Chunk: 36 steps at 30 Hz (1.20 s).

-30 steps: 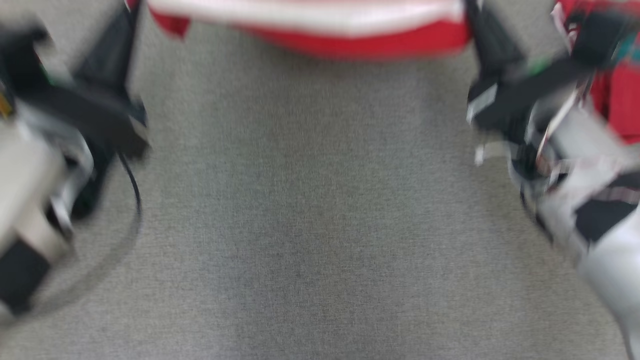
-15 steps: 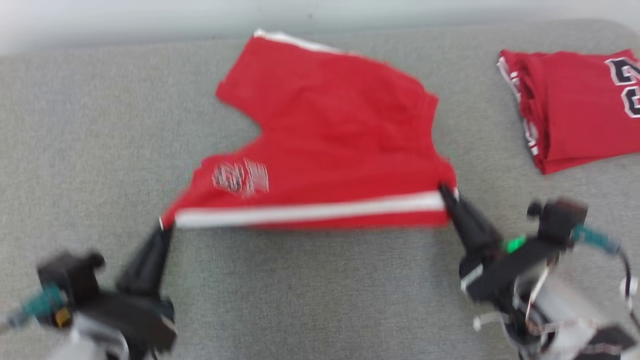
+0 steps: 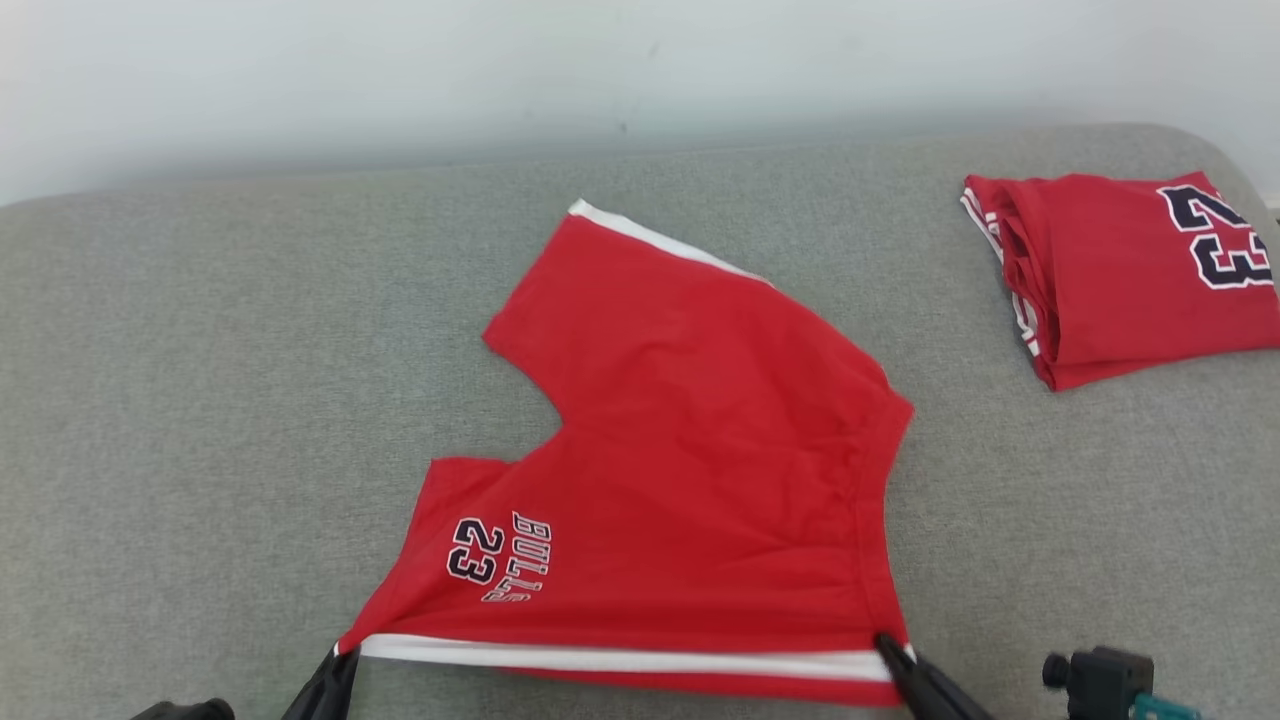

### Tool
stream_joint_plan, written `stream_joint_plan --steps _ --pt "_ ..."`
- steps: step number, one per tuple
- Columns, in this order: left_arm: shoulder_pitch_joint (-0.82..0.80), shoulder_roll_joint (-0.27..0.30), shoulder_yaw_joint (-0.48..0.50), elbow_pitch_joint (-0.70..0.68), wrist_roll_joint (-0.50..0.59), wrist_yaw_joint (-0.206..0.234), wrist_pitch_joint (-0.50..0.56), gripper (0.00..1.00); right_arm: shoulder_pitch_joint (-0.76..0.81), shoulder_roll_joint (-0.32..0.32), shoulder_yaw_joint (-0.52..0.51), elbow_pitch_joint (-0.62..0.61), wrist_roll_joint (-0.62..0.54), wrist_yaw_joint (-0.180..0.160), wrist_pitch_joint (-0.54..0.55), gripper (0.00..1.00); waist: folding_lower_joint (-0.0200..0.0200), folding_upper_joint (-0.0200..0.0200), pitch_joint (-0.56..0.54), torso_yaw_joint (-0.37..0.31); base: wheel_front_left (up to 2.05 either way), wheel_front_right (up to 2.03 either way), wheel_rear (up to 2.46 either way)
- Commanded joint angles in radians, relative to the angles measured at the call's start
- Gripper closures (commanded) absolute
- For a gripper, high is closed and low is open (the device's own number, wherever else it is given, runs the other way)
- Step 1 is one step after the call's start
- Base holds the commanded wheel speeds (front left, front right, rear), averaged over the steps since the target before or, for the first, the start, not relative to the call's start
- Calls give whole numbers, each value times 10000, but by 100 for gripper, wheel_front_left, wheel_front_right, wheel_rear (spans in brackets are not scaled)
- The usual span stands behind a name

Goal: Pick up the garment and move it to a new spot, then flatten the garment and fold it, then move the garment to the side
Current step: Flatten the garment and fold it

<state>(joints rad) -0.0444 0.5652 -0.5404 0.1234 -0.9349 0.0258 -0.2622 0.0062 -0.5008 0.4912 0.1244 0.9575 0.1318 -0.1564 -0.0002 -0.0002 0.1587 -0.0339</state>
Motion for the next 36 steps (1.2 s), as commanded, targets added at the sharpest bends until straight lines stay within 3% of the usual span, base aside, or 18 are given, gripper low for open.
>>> stream_joint_plan --steps 1,8,18,27,36 --pt "150 -22 173 19 65 -44 -34 100 366 71 -205 -239 -188 -28 153 100 2 2 -107 101 0 0 0" --pt "-90 -81 282 -246 397 -255 -13 100 990 751 -1017 -1364 -712 -28 786 100 2 2 -78 -23 0 0 0" --pt "-2091 552 277 -641 776 -628 1076 100 156 1424 -1500 -2068 -911 -28 1146 100 2 2 167 -457 0 0 0" --pt "-5025 960 10 192 1113 -1188 2814 100 -1810 1990 -1260 -1321 -964 -28 836 100 2 2 1202 -1258 0 0 0" --pt "-7746 873 -462 1728 1257 -1500 3856 100 -3941 2517 -831 133 -985 -28 0 100 2 2 2280 -1880 0 0 0"
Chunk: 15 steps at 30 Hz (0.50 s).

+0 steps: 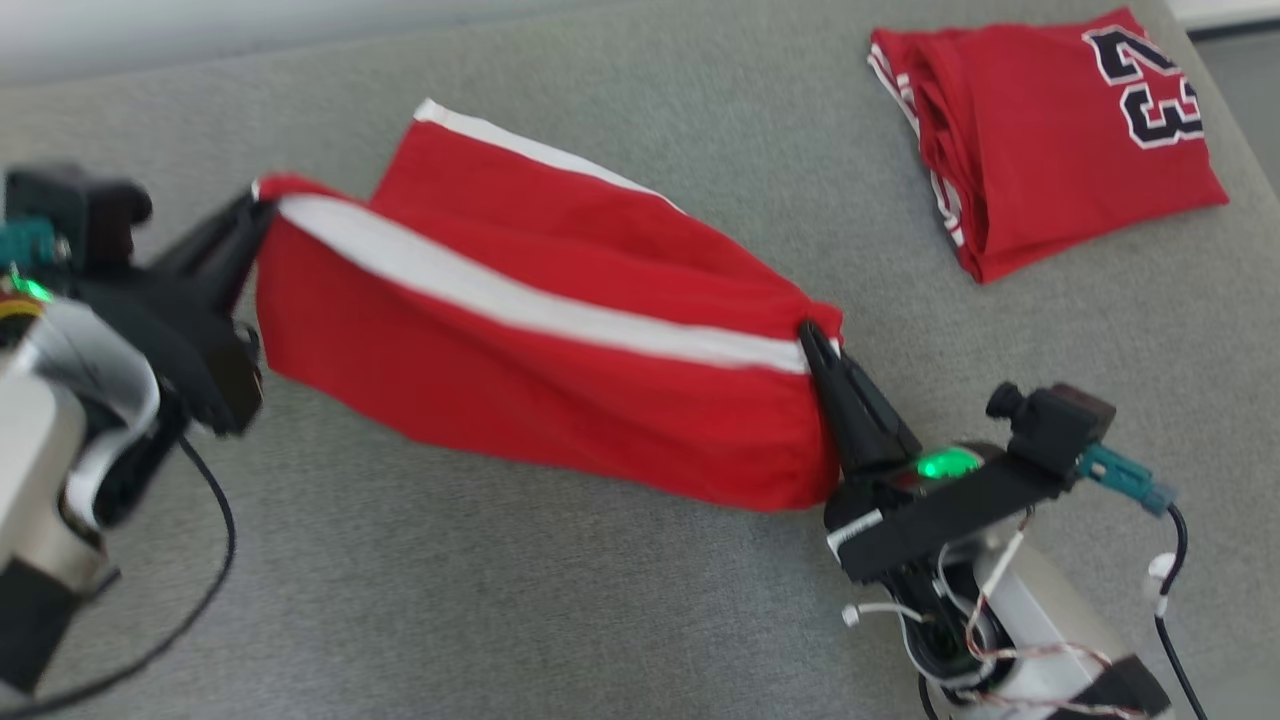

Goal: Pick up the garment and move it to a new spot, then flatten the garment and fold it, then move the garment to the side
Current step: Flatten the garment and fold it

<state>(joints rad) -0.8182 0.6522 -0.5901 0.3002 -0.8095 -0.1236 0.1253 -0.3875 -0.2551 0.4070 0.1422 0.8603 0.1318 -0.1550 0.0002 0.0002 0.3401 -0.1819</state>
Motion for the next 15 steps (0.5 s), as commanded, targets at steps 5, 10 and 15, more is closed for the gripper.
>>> stream_joint_plan --steps 5,10,15 --pt "-1461 -152 -499 841 238 -89 294 100 -880 260 125 651 -122 -28 -433 100 -2 -2 915 -651 0 0 0" --pt "-2743 -255 -1441 1819 214 -60 301 100 -1417 528 345 1037 -249 -28 -772 100 -2 -2 1255 -961 0 0 0" --pt "-3392 -223 -2066 2604 121 -63 -133 100 -1651 720 410 1180 -449 -28 -934 100 -2 -2 1368 -1221 0 0 0"
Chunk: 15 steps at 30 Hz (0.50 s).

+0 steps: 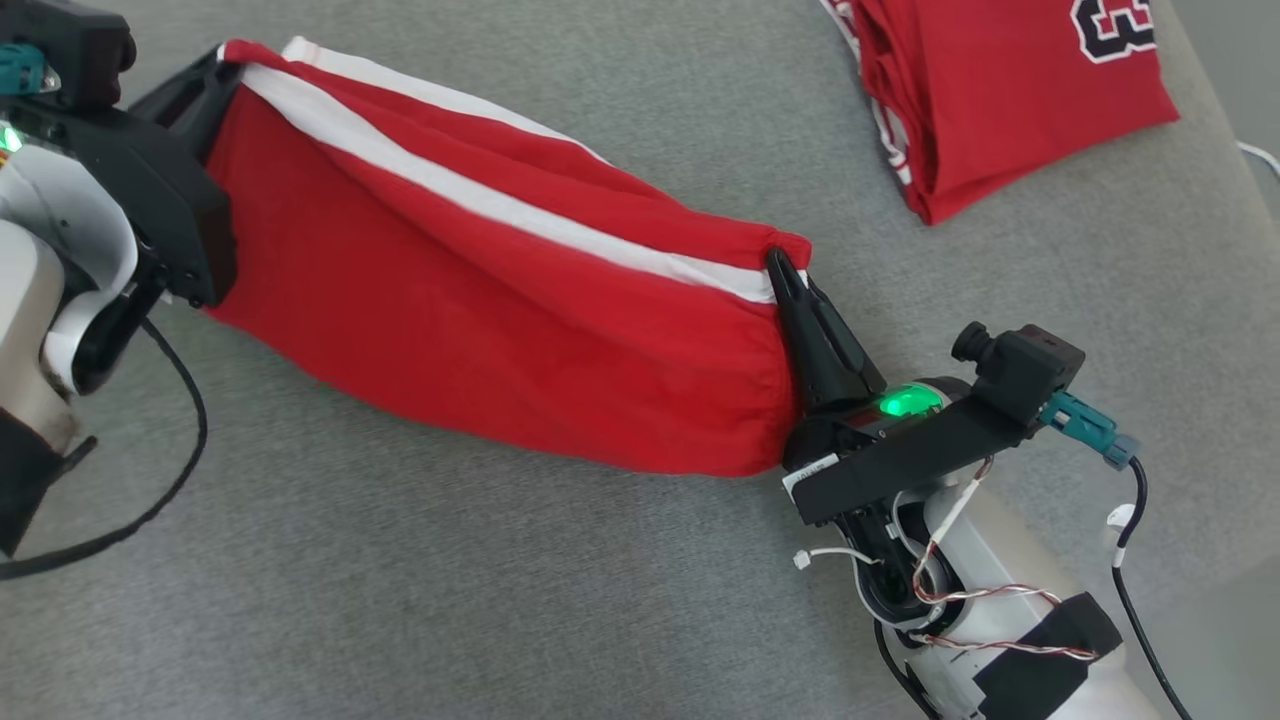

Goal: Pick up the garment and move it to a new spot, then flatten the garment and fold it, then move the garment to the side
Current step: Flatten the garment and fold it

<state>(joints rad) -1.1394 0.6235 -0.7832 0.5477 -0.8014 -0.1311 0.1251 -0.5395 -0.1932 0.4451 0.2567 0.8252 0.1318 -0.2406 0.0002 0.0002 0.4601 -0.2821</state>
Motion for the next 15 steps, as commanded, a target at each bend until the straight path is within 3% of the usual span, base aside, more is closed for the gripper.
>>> stream_joint_plan --steps 1,13,15 --pt "-279 74 -262 267 30 12 -241 100 -167 138 26 71 -128 -28 -85 100 -2 -2 185 -254 0 0 0" --pt "-1093 -46 -1412 1503 -79 16 -1419 100 -506 393 -141 521 -565 -28 -175 100 -2 -2 238 -347 0 0 0" --pt "-1201 -87 -1595 1750 20 16 -1716 36 -558 445 -133 607 -704 -28 -188 60 -2 -2 211 -347 0 0 0"
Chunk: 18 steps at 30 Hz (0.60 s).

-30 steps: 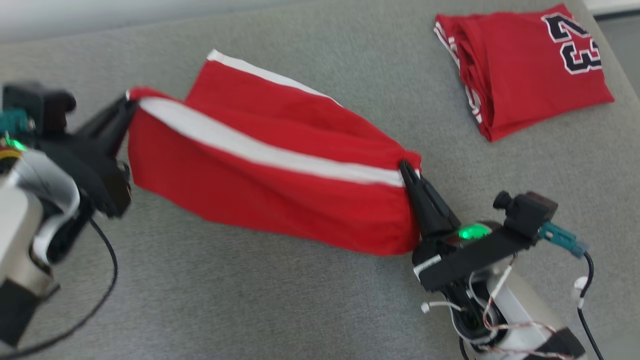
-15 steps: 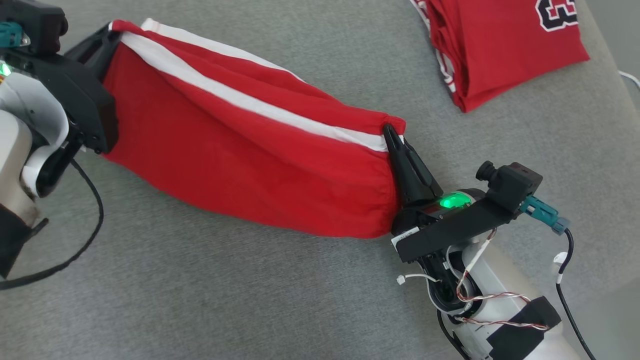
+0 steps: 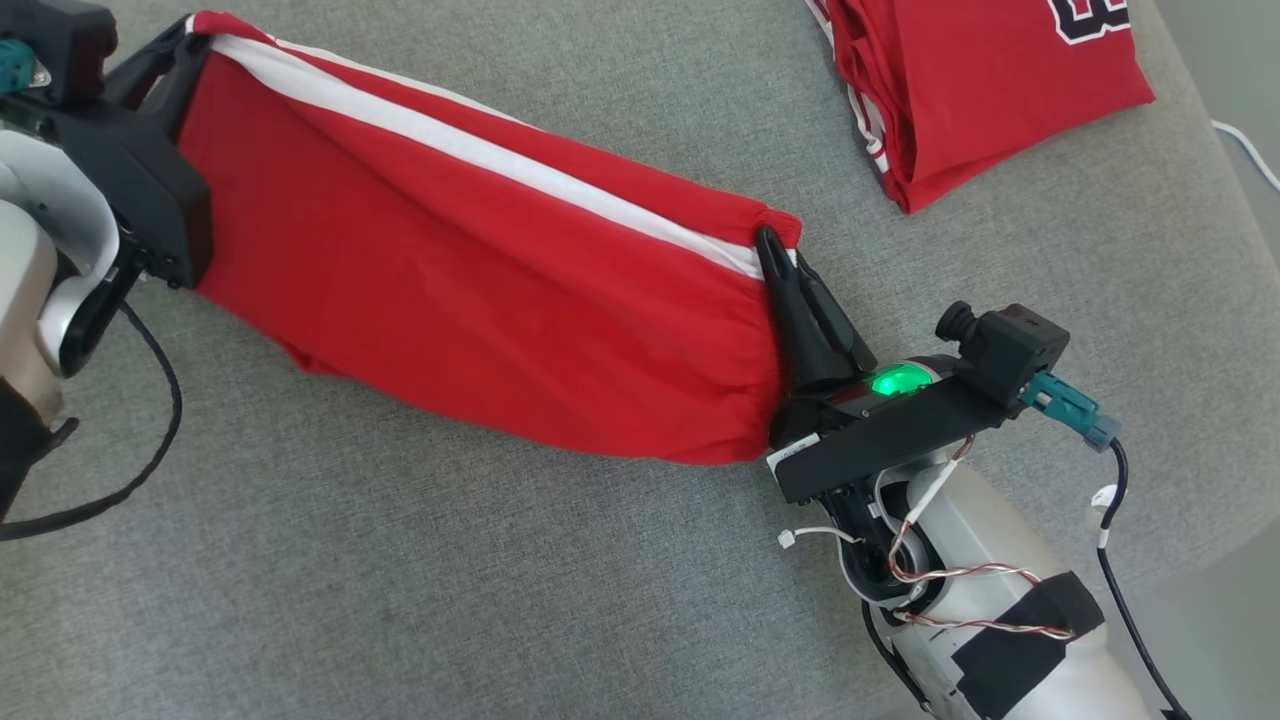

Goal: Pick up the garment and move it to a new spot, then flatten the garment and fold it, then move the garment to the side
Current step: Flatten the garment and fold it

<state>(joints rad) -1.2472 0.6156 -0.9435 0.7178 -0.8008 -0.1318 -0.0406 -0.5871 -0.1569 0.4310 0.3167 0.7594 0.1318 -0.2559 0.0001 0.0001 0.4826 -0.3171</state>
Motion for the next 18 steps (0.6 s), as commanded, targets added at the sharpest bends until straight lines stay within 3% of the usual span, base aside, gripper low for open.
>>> stream_joint_plan --steps 1,10,18 --pt "-142 -59 -47 180 -13 23 -178 0 -81 105 4 40 -96 -28 -42 0 -1 -1 -42 4 0 0 0" --pt "177 -344 -527 885 -509 23 -1109 0 290 -126 -75 69 -446 -28 -61 0 -1 -1 -724 86 0 0 0" --pt "849 -173 -361 1095 -1066 23 -2007 0 986 -258 -574 -469 -1088 -28 -86 0 -1 -1 -1613 202 0 0 0"
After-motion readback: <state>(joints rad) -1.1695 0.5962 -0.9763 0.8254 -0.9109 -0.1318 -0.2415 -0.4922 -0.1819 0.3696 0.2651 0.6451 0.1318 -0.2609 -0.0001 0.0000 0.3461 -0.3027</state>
